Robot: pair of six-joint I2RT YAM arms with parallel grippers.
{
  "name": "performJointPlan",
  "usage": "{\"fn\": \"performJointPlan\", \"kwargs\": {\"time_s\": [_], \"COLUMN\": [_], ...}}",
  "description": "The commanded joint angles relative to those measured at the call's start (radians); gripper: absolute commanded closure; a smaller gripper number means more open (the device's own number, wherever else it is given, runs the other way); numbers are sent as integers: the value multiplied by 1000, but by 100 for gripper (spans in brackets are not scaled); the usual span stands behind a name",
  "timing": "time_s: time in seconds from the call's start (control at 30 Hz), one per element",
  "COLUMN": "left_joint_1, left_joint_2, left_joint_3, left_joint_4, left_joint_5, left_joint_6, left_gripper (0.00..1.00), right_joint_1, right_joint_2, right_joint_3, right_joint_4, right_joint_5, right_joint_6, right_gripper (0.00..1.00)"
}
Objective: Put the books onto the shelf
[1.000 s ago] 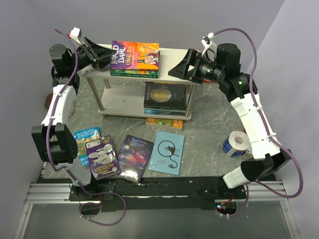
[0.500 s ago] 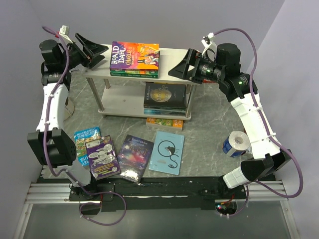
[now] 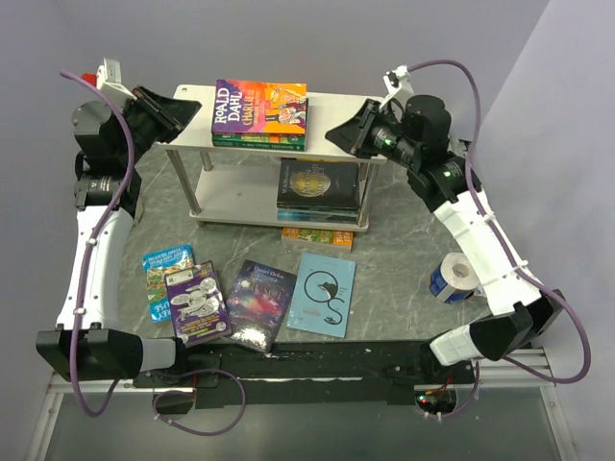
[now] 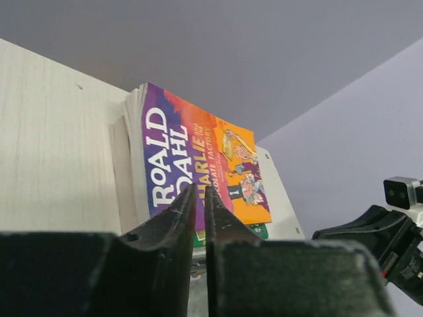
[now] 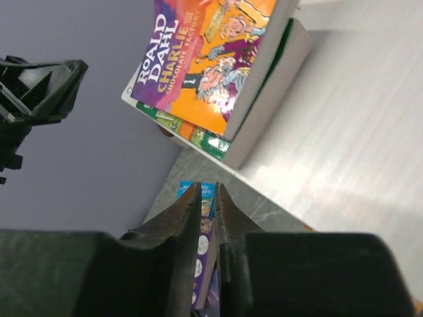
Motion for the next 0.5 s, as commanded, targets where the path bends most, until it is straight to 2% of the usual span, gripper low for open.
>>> {"fn": "performJointPlan", "kwargs": {"time_s": [0.0,0.03,0.2,0.47], "left_joint_1": [-10,-10,-8,-11], "left_joint_2": [21,25,51,110], "left_joint_3": [5,8,26,35], "left_joint_4": [-21,-25,-38,-21], "left_joint_5": [-125,-140,-188,-163], "left_joint_6": [56,56,36,28], "left_gripper": [88,91,96,96], "right_joint_1": [48,55,64,67], "right_joint_2": [50,61,134,193], "right_joint_3": [34,48,114,181], "right_joint_4": [108,108,88,70], "right_joint_5": [103,114,149,161], "right_joint_6": [-22,-28,-29,-43], "right_gripper": [92,100,100,100]}}
